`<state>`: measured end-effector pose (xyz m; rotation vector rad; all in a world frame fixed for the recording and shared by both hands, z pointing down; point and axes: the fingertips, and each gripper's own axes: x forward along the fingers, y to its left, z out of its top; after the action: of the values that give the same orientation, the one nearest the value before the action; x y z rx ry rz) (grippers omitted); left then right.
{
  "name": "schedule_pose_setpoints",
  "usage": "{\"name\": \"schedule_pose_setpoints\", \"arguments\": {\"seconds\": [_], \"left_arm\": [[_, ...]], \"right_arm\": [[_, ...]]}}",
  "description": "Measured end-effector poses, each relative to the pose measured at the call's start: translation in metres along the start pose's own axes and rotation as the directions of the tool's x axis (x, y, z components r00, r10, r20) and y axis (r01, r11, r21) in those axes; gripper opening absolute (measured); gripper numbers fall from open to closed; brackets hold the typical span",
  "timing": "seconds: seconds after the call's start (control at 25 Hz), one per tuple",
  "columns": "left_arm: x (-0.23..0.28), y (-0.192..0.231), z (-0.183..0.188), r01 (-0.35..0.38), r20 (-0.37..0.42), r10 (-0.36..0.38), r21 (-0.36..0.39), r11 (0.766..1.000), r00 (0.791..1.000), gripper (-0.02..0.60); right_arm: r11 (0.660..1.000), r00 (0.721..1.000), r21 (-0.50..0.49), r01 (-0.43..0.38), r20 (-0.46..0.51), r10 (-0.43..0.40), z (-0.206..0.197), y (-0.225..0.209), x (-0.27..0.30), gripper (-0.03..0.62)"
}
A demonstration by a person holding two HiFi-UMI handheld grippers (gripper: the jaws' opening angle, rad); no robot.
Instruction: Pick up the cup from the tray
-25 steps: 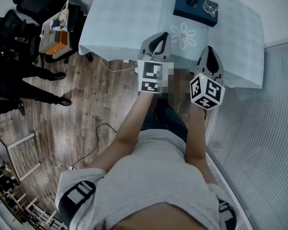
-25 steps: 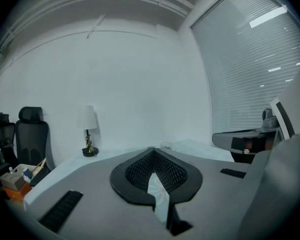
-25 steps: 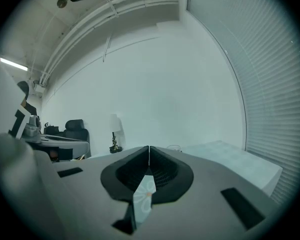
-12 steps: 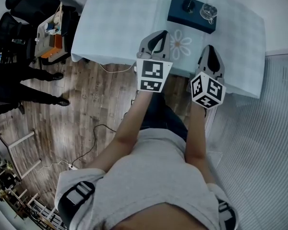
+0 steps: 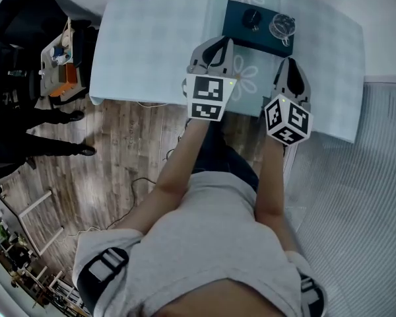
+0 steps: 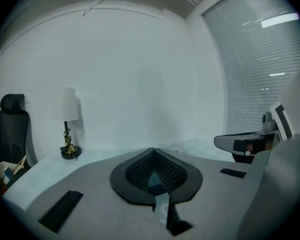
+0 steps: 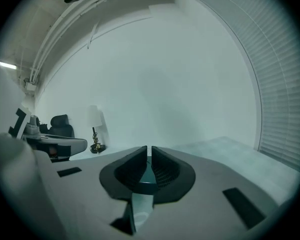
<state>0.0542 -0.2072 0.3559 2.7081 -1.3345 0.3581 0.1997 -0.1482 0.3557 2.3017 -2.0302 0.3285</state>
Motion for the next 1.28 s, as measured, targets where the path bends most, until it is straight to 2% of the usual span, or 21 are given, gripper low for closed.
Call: {"name": "schedule_pose_setpoints", "arguments": {"seconds": [0.24,0.52,0.6,0.8,0.96,1.12,1.28], "left_arm": [[0.041,0.016,0.004,0.034,-0.024,-0.034,0.014,0.999,0.999,0.008],[0.074,0.035,-0.009,0.068,-0.061,-0.066,0.027,0.997,0.996,0.008],[0.082,0.038,-0.012,0.082,-0.071,-0.079,0.039,0.996,0.994,0.007],[0.096,0.042,-0.019,0.093,-0.094,-0.09,0.031,0.995,0.991,0.007],[0.105,0.044,-0.027,0.089,-0.117,-0.086,0.021,0.996,0.989,0.006],[0.11,0.045,-0.032,0.076,-0.137,-0.072,0.026,0.997,0.988,0.008],[0.112,0.049,-0.035,0.054,-0.144,-0.052,0.009,0.998,0.988,0.006]], "right_arm": [[1.0,1.0,-0.019,0.011,-0.018,-0.011,0.0,-0.005,0.042,0.009],[0.999,0.996,-0.03,0.035,-0.08,-0.037,-0.026,-0.008,0.074,0.023],[0.999,0.994,-0.025,0.038,-0.097,-0.04,-0.031,-0.01,0.083,0.138],[0.999,0.991,-0.017,0.034,-0.128,-0.036,-0.039,-0.016,0.102,0.227],[1.0,0.986,0.005,0.007,-0.166,-0.006,-0.049,-0.023,0.119,0.28],[0.999,0.978,0.036,-0.011,-0.206,0.018,-0.061,-0.035,0.133,0.303],[0.999,0.964,0.014,-0.052,-0.26,0.054,-0.071,-0.038,0.149,0.332]]}}
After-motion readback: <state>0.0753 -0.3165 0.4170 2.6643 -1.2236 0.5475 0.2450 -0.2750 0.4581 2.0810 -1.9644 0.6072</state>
